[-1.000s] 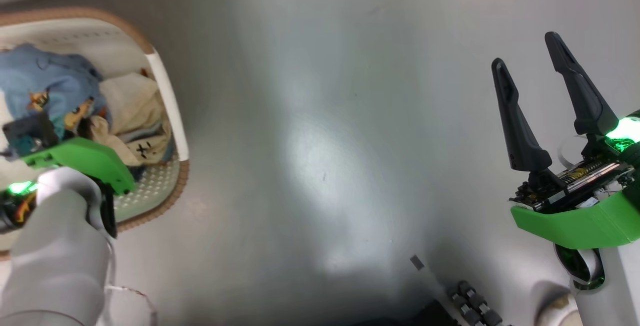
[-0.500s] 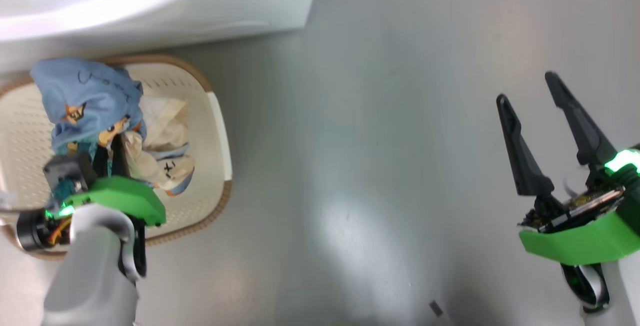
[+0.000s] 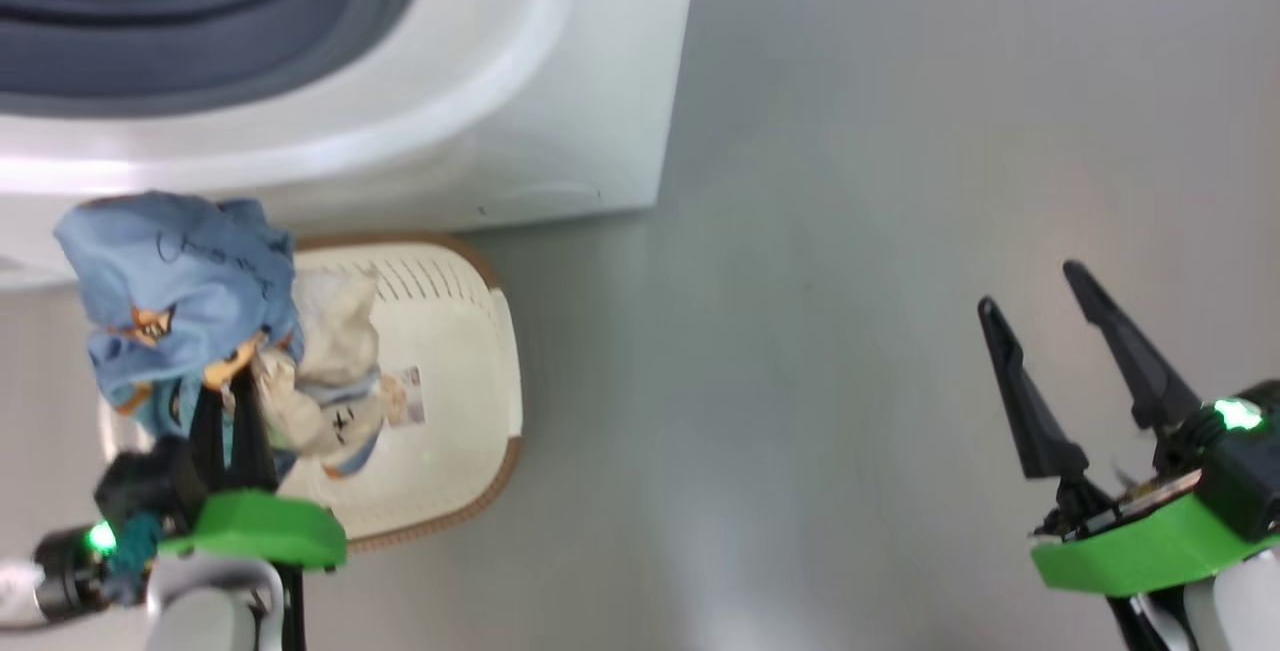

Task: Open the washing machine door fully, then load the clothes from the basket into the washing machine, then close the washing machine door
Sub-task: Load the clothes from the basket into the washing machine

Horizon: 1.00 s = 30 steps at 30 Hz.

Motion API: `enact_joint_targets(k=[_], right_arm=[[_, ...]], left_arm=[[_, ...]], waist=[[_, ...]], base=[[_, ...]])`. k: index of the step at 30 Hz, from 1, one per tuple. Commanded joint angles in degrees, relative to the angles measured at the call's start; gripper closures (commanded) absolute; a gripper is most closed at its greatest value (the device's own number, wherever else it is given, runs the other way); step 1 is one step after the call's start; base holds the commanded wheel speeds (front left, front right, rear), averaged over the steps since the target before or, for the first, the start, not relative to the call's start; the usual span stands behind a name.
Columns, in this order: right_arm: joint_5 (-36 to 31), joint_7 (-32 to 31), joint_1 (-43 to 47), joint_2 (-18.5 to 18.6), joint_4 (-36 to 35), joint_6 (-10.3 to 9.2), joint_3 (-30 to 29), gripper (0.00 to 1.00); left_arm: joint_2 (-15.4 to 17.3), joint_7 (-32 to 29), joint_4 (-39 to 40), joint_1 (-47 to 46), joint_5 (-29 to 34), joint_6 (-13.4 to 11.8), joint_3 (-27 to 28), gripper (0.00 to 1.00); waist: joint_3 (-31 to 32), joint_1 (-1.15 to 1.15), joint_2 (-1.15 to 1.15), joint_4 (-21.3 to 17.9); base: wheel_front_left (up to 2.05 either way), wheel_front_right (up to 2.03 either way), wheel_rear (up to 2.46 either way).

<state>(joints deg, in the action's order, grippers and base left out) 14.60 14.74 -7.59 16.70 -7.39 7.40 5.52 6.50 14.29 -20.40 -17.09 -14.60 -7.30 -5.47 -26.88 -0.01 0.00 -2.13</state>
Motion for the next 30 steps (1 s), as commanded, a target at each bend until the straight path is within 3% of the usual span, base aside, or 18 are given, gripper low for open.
enact_joint_targets(k=[1, 21, 30], right_arm=[[-0.2, 0.26, 1.94, 0.49, -0.96, 0.09, 1.32, 0.0], [-0.76, 0.26, 11.69, -2.2, 3.12, 0.09, 3.52, 0.0], [-1.06, 0.26, 12.97, -2.79, 3.33, 0.09, 3.85, 0.0]], left_arm=[[0.84, 0.71, 3.32, 2.12, 1.11, 0.38, 2.2, 1.0], [1.75, 0.71, 14.74, 19.57, 4.97, 4.49, 1.11, 1.0], [2.88, -0.36, 16.72, 21.66, 4.59, 4.87, 0.66, 1.0]], waist=[[6.18, 0.01, 0.0, 1.44], [25.64, 0.01, 0.0, 2.68], [28.37, 0.01, 0.0, 2.99]], base=[[0.0, 0.0, 0.0], [0.0, 0.0, 0.0], [0.0, 0.0, 0.0]])
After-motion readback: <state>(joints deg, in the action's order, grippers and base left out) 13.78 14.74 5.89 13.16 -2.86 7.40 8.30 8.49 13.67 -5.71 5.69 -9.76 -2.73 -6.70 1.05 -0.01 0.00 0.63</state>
